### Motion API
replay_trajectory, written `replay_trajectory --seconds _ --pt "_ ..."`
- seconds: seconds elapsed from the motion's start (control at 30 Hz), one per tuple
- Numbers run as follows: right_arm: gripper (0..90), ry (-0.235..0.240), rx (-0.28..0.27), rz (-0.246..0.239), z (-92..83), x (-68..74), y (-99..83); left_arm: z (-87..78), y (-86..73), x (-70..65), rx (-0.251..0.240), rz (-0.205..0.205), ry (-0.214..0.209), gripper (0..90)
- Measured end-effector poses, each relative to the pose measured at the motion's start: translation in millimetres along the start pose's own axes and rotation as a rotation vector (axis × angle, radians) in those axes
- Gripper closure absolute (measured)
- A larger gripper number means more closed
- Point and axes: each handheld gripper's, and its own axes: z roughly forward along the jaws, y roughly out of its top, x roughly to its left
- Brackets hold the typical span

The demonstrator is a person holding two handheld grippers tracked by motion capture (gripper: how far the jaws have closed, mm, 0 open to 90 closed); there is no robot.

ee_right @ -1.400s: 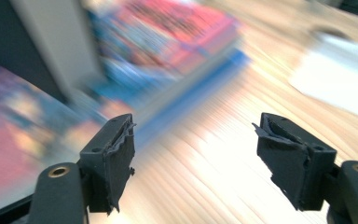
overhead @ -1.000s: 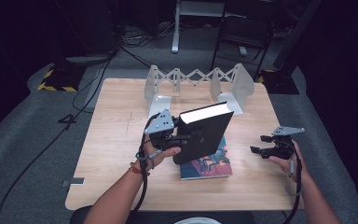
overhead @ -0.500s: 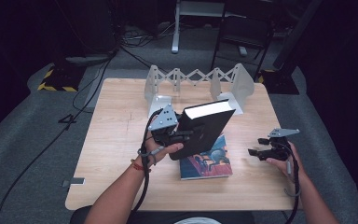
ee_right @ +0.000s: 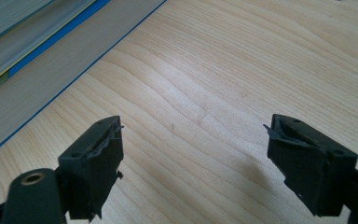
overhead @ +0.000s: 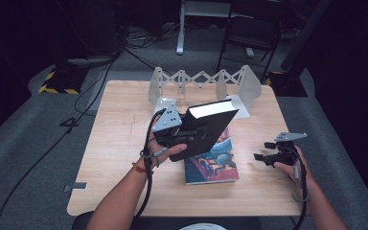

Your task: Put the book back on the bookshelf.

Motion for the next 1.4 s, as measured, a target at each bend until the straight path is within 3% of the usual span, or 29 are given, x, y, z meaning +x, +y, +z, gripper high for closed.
replay_trajectory --seconds 0.2,0.33,0.5,0.8,1.07,1.17,1.4 --pt "18.8 -0.011 -0.001 0.007 3.8 -0.2 -1.1 -3.5 1.4 3.2 -0.003 -0.002 0.019 52.9" --pt "18.9 -0.021 0.038 -0.003 8.3 0.4 -2.4 -6.6 2.9 8.0 -0.005 -0.006 0.033 52.9" --pt "18.6 -0.022 0.046 0.001 10.1 1.1 -2.8 -7.8 4.1 12.6 0.001 -0.007 0.050 52.9" --pt "17.9 -0.027 0.034 0.015 10.9 0.6 -3.5 -11.6 2.4 25.4 0.012 -0.019 0.093 52.9" --pt "17.1 -0.042 0.024 -0.007 12.9 2.6 -4.6 -14.4 -1.8 37.0 0.010 -0.044 0.136 52.9" --pt "17.1 -0.059 0.009 -0.040 13.5 4.9 -7.8 -16.0 -2.7 40.2 0.007 -0.045 0.149 52.9" --pt "16.4 -0.079 0.008 -0.054 14.7 6.9 -8.2 -21.2 -7.1 53.2 -0.009 -0.085 0.197 52.8"
